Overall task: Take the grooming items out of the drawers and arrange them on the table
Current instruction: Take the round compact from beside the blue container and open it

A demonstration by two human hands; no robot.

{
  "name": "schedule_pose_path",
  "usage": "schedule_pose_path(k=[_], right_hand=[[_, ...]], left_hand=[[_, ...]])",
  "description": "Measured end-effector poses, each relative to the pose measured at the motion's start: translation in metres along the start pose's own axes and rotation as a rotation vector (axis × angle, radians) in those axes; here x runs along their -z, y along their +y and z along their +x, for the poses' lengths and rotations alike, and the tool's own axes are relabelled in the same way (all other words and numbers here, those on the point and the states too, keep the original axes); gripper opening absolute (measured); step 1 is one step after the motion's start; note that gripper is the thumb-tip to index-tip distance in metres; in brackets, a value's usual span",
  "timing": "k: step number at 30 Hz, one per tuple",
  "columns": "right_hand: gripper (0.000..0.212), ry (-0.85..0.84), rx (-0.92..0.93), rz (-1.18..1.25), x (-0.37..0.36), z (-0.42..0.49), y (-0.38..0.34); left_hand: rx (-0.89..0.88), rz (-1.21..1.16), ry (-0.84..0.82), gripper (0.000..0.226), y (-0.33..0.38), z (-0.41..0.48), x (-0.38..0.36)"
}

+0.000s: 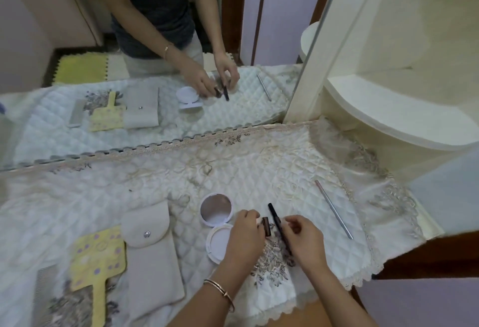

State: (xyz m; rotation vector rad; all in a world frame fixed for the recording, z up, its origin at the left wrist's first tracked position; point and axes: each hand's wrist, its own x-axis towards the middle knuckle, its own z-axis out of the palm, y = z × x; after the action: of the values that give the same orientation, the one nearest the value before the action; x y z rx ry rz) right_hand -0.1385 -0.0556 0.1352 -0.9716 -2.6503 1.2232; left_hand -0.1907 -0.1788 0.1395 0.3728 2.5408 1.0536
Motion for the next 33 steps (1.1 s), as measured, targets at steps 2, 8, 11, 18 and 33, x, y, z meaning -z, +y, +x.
schedule_pose_path(k=[2, 8, 11, 18, 33], right_hand=[[0.018, 0.028, 0.016, -0.004, 0.010, -0.001, 0.006], [0.023, 0.127, 0.020, -0.090, 0.052, 0.033, 0.039], [0.026, 0.127, 0.006, -0.165, 0.066, 0.060, 0.056], [0.009, -0.105, 0.118, -0.253, 0.075, 0.094, 0.069], [0.010, -0.492, 0.523, 0.019, 0.105, 0.055, 0.041]], left_hand=[[0.018, -0.006, 0.011, 0.029, -0.001, -0.005, 0.005], [0.084, -0.015, 0.042, 0.008, 0.002, -0.013, 0.005], [0.109, -0.058, 0.056, 0.011, 0.018, -0.008, -0.008], [0.173, -0.201, 0.127, 0.021, 0.077, 0.008, -0.053], [0.468, -0.944, 0.591, 0.016, 0.110, 0.011, -0.059]])
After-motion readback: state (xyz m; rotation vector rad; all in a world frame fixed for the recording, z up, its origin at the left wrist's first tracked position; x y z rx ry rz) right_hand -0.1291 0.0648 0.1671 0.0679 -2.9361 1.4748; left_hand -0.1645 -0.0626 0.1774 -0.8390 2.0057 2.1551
